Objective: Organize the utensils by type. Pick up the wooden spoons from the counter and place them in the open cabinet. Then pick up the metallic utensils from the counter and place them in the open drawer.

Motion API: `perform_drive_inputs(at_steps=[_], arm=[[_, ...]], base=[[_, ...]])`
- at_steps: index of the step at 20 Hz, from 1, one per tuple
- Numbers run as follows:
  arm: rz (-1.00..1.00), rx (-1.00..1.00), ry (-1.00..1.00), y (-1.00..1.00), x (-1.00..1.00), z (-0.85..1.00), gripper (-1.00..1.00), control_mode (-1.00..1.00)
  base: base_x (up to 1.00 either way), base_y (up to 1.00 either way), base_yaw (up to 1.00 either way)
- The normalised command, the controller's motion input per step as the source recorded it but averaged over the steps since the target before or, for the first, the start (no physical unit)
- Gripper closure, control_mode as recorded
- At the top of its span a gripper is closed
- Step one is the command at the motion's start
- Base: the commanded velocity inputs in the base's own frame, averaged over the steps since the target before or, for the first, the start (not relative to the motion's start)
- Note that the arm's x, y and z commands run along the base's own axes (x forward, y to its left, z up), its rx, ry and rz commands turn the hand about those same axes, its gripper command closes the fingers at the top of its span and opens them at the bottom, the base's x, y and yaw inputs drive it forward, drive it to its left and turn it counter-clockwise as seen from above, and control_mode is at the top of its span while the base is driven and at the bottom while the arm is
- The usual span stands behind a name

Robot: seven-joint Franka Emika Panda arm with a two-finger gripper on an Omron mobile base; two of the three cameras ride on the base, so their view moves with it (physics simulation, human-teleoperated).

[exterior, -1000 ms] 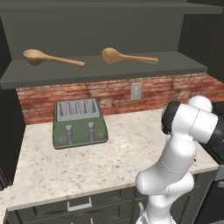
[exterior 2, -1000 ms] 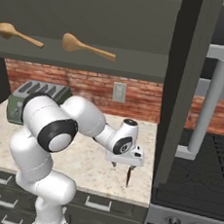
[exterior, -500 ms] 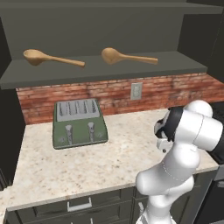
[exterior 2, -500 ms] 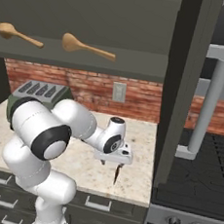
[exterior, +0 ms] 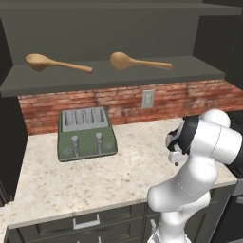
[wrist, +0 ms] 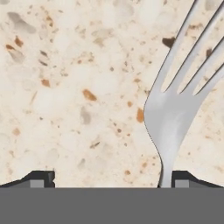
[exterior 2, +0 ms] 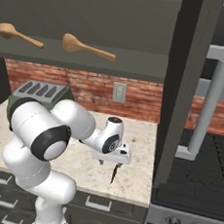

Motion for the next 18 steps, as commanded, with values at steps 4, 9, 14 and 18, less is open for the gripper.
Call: perform_drive_inputs(at_steps=[4, 9, 14, 18], arm=[[0.00, 0.00, 0.00, -0.37, 0.04, -0.21, -1.00, -1.00], [0.00, 0.00, 0.00, -0.42, 0.02, -0.20, -1.00, -1.00], [0.00, 0.00, 0.00, -0.41, -0.04, -0.14, -1.00, -1.00], [0.00, 0.00, -0.01, -0.32, -0.01, -0.07, -1.00, -1.00]], base=[[0.00, 0.00, 0.00], [0.00, 0.00, 0.00], [0.00, 0.00, 0.00], [0.00, 0.00, 0.00]])
